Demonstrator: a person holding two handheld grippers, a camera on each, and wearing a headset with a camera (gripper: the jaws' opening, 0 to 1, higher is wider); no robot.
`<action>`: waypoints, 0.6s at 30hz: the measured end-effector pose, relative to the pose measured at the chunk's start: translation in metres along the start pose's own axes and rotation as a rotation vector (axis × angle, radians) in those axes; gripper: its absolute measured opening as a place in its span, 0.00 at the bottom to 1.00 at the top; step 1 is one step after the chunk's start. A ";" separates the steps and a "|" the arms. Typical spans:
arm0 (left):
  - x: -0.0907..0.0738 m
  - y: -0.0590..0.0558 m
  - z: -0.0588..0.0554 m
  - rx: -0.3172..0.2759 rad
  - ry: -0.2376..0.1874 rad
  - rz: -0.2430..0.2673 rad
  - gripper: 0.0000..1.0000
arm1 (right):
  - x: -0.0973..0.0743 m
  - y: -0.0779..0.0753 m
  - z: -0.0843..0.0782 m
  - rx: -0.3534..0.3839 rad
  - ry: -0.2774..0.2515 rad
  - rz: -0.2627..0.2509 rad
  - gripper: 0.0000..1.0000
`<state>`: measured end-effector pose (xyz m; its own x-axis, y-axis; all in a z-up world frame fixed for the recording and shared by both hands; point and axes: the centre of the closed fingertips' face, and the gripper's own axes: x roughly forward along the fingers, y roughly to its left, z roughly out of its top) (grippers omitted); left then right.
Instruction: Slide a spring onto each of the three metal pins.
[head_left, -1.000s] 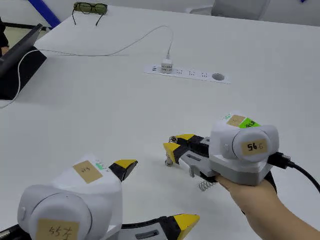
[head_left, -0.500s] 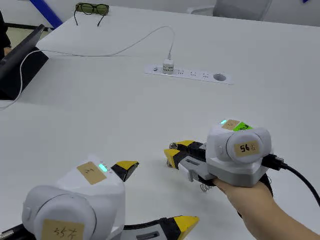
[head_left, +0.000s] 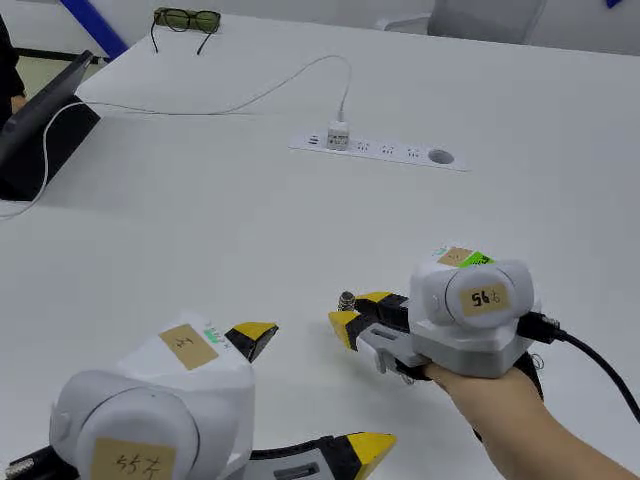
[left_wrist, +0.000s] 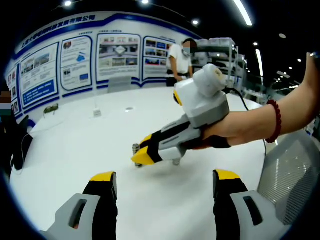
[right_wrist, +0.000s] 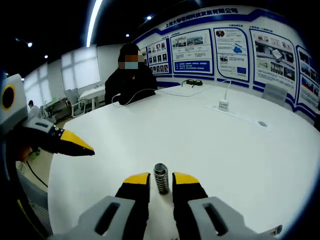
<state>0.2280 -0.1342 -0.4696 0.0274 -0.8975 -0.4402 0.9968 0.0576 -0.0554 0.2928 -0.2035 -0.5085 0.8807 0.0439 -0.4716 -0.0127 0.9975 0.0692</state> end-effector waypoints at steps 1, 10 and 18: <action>0.000 0.000 0.000 0.002 0.001 0.002 0.80 | -0.002 0.001 0.005 0.003 -0.013 0.004 0.18; 0.001 -0.003 0.003 0.033 -0.003 0.000 0.80 | -0.022 0.000 0.030 0.037 -0.075 0.002 0.29; 0.003 -0.006 0.011 0.053 -0.011 -0.005 0.80 | -0.044 -0.008 0.038 0.039 -0.084 -0.031 0.38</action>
<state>0.2225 -0.1419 -0.4607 0.0226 -0.9025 -0.4301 0.9995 0.0299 -0.0102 0.2719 -0.2153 -0.4545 0.9171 0.0067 -0.3986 0.0321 0.9954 0.0906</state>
